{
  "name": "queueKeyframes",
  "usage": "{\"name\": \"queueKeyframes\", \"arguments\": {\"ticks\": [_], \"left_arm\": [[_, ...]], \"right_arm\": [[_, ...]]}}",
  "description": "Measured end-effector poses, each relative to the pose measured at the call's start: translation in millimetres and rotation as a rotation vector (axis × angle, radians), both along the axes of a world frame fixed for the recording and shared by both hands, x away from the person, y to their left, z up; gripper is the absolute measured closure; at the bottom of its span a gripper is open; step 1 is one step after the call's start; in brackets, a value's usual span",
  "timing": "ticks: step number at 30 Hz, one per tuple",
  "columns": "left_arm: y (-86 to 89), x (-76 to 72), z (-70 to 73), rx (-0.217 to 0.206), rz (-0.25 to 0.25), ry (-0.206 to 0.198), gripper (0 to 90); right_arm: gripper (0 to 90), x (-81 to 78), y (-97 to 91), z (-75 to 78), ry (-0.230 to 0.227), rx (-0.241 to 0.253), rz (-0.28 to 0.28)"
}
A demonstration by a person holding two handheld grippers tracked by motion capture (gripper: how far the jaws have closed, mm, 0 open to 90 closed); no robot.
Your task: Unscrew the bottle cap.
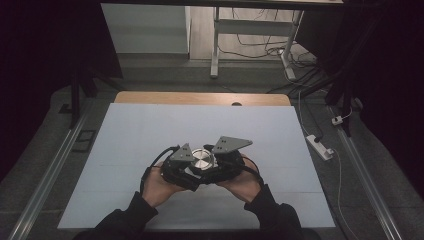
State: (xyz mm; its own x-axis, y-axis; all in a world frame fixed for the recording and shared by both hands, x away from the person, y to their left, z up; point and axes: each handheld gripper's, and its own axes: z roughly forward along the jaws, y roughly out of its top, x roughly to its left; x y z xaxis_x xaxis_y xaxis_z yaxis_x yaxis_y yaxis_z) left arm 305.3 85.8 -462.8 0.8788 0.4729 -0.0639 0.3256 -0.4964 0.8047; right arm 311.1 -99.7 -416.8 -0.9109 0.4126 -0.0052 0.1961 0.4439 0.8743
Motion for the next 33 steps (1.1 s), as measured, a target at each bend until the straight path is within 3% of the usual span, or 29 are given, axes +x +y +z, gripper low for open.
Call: {"name": "queueKeyframes", "arguments": {"ticks": [2,4,9,16,20,24,33], "left_arm": [[0.7,0.7,0.3,0.003,-0.031,0.003,15.4],[2.0,1.1,0.5,-0.016,-0.089,0.019,15.4],[4.9,1.8,2.3,-0.022,-0.163,0.017,15.4],[8.8,1.7,3.8,-0.058,-0.241,0.036,15.4],[7.9,1.5,3.1,-0.036,-0.278,0.029,15.4],[6.6,2.2,2.0,-0.026,-0.271,0.027,15.4],[11.8,6.5,-0.3,-0.026,-0.187,0.029,15.4]], "right_arm": [[19.8,0.4,-0.5,0.5,0.006,-0.003,0.011],[19.9,2.3,-4.0,1.7,0.020,0.000,0.070],[20.0,4.8,-9.4,4.3,0.026,0.021,0.163],[20.0,2.3,-11.0,8.1,0.015,0.033,0.225],[20.0,3.5,-15.7,12.7,0.009,0.067,0.259],[20.0,4.6,-19.6,15.0,0.009,0.074,0.249],[20.0,4.7,-19.7,14.2,0.010,0.058,0.231]]}}
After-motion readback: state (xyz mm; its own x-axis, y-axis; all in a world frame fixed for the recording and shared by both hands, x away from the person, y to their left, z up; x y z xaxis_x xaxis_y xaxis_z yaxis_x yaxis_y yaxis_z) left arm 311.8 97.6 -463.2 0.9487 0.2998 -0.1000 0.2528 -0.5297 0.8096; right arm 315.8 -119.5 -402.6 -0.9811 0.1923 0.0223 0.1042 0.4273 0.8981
